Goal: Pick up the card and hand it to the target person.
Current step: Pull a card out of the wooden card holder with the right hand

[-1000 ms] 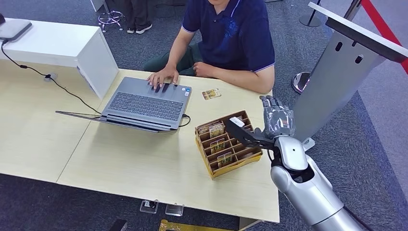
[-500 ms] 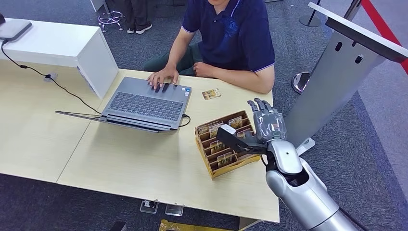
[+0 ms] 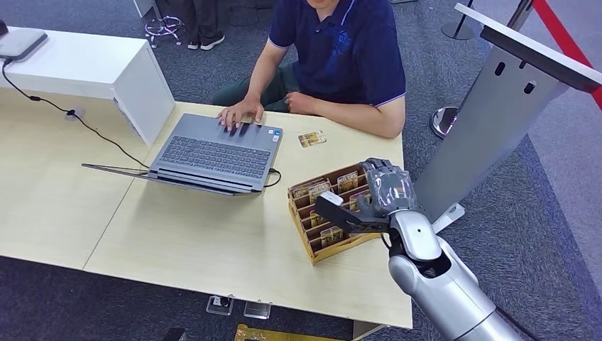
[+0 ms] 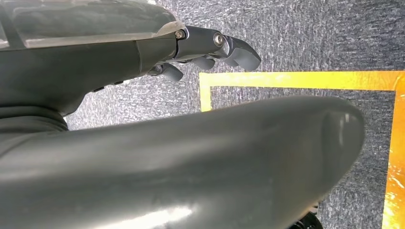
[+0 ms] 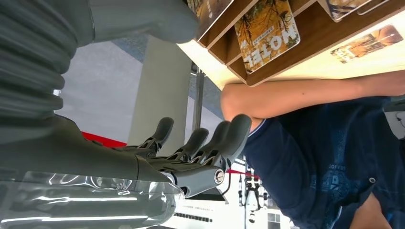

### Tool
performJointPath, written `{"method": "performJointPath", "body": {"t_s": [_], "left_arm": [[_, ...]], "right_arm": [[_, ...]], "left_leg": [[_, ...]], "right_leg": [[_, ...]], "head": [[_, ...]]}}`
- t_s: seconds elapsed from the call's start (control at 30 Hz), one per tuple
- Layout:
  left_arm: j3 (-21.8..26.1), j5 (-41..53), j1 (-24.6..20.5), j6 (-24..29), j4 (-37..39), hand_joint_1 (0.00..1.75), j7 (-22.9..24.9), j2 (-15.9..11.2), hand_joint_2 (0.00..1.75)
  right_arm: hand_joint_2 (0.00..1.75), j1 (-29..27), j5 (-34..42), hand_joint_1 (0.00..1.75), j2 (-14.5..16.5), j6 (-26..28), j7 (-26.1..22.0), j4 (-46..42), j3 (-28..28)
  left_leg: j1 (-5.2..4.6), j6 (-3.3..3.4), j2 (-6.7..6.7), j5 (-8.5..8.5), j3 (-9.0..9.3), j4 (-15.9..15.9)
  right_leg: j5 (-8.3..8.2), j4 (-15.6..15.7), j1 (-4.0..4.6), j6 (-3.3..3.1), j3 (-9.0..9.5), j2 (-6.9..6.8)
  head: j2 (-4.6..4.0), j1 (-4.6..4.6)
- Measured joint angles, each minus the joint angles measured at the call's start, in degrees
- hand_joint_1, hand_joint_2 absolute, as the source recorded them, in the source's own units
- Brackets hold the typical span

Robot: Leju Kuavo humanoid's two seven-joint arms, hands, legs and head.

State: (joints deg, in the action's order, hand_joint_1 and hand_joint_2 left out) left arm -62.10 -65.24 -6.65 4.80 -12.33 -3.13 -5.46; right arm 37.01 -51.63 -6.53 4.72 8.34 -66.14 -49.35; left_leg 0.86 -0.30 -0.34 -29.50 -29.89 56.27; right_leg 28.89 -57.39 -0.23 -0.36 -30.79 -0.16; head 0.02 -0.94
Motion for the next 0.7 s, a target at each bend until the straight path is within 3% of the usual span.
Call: {"method": "performJointPath", "body": {"t_s": [0.2, 0.7], "left_arm": [[0.0, -0.1, 0.0, 0.0, 0.0, 0.0, 0.0, 0.0, 0.0], [0.0, -0.4, 0.0, 0.0, 0.0, 0.0, 0.1, 0.0, 0.0]], "right_arm": [[1.75, 0.0, 0.1, 0.54, 0.1, 0.7, -0.2, 1.4, 0.0], [1.75, -0.3, 0.5, 0.61, 0.7, 1.2, -0.7, 4.2, -0.1]], "left_leg": [[0.0, 0.0, 0.0, 0.0, 0.0, 0.0], [0.0, 0.0, 0.0, 0.0, 0.0, 0.0]], "right_leg": [[0.0, 0.0, 0.0, 0.0, 0.0, 0.0], [0.0, 0.0, 0.0, 0.0, 0.0, 0.0]], "head": [[0.01, 0.01], [0.01, 0.01]]}}
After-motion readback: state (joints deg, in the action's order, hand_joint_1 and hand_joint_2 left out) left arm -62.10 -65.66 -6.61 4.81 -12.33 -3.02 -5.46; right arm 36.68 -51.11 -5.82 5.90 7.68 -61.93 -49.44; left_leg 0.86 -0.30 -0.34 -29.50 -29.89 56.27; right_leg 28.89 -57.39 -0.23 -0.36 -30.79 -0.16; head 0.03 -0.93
